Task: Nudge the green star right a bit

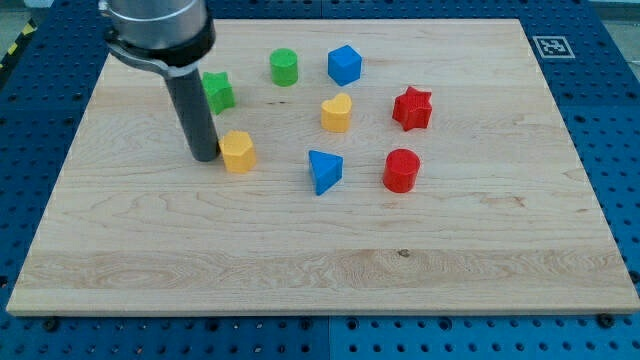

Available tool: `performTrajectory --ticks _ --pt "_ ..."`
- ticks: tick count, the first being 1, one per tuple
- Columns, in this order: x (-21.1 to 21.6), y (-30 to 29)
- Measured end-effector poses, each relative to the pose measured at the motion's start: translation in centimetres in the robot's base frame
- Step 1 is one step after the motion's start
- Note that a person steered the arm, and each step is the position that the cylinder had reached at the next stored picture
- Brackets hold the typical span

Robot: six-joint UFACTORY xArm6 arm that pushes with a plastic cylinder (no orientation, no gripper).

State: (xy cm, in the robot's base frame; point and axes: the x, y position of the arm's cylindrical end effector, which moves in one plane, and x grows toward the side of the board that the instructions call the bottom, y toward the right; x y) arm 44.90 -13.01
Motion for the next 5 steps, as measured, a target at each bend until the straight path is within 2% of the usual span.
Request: performTrajectory --ticks 5 --pt "7.6 -4.5"
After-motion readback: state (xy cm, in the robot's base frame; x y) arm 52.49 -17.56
